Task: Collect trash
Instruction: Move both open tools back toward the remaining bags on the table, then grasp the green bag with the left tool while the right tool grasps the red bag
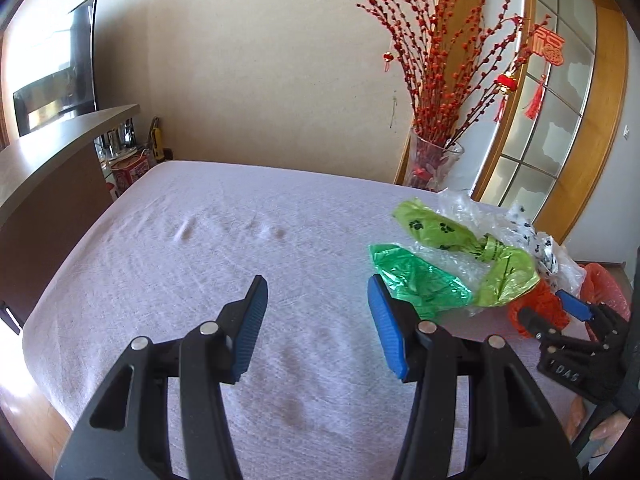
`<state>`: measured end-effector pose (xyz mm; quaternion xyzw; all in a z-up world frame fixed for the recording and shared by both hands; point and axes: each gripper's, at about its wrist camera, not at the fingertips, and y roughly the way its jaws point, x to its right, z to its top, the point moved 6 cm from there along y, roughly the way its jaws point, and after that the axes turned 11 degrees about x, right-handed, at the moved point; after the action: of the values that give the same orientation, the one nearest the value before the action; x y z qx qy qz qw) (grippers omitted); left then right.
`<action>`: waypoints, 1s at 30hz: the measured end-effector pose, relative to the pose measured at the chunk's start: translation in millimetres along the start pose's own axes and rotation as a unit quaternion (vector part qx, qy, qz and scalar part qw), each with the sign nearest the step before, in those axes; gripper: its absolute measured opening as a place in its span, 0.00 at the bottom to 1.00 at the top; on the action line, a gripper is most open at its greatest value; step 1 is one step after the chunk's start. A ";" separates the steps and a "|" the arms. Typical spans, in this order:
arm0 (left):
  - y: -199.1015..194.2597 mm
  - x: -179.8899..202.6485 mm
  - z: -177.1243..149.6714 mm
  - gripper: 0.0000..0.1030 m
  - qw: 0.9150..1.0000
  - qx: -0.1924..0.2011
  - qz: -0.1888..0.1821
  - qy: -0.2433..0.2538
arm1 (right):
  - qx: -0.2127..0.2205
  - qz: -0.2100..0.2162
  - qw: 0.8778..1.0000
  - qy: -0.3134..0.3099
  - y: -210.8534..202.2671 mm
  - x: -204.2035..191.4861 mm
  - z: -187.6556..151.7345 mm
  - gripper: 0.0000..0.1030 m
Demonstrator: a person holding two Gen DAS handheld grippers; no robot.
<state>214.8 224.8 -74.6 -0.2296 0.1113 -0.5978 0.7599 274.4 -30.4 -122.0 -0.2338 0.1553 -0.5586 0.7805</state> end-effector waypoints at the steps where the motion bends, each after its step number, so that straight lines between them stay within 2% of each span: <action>1: 1.4 -1.6 -0.5 0.50 1.000 -0.002 -0.001 -0.002 | -0.004 -0.004 1.000 -0.009 2.7 -2.2 -2.2 0.76; 5: 6.0 -2.5 -3.2 0.50 1.000 -0.008 -0.007 -0.004 | -0.012 -0.011 1.000 -0.024 3.6 -6.7 -7.9 0.65; 9: 10.4 4.9 -6.5 0.50 1.000 -0.012 -0.017 0.000 | -0.006 0.011 1.000 0.011 -10.6 -1.3 -6.6 0.58; 15: 15.3 25.4 -10.6 0.50 0.999 -0.022 -0.041 0.006 | 0.010 0.043 0.997 0.060 -38.4 8.5 -6.7 0.57; 21: 26.9 53.0 -16.9 0.50 0.997 -0.042 -0.058 0.027 | 0.024 0.039 0.995 0.084 -60.4 23.3 -12.8 0.57; 26: 43.3 71.7 -26.1 0.50 0.995 -0.064 -0.049 0.054 | 0.020 0.032 0.993 0.108 -69.7 38.0 -18.8 0.57; 30: 55.8 74.7 -33.2 0.50 0.994 -0.087 -0.045 0.056 | 0.018 0.030 0.993 0.115 -68.2 42.9 -19.8 0.57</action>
<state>267.3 156.0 -122.5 -0.2656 0.1946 -0.6313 0.7021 224.0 -92.9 -101.1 -0.1487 0.2410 -0.5609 0.7779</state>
